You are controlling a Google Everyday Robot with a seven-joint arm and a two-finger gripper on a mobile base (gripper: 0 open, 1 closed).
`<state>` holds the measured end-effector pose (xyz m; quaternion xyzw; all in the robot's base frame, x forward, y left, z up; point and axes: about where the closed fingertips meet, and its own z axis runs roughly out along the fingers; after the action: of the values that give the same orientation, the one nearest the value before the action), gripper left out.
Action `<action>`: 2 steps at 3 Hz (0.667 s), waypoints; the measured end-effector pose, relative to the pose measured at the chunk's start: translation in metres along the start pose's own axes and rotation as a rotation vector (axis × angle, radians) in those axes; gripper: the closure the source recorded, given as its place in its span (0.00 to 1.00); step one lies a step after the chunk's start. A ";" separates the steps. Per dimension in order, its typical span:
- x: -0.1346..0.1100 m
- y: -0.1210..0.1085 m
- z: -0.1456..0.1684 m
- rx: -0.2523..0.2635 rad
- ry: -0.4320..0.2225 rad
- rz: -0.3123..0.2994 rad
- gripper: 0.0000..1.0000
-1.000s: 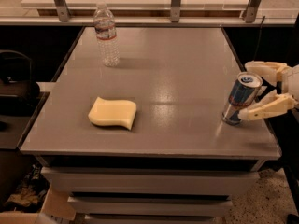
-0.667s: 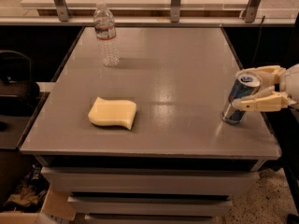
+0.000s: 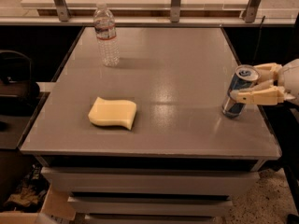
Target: Move redbull can near water bottle
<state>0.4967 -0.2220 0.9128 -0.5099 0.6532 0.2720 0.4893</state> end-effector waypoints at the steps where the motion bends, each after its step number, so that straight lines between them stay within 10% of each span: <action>1: -0.022 -0.013 -0.008 0.008 0.014 -0.022 1.00; 2: -0.023 -0.013 -0.007 0.010 0.009 -0.024 1.00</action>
Offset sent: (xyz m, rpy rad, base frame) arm 0.0062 -0.0018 0.0172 -0.0173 -0.0093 0.0001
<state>0.5068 -0.2232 0.9385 -0.5167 0.6506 0.2606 0.4918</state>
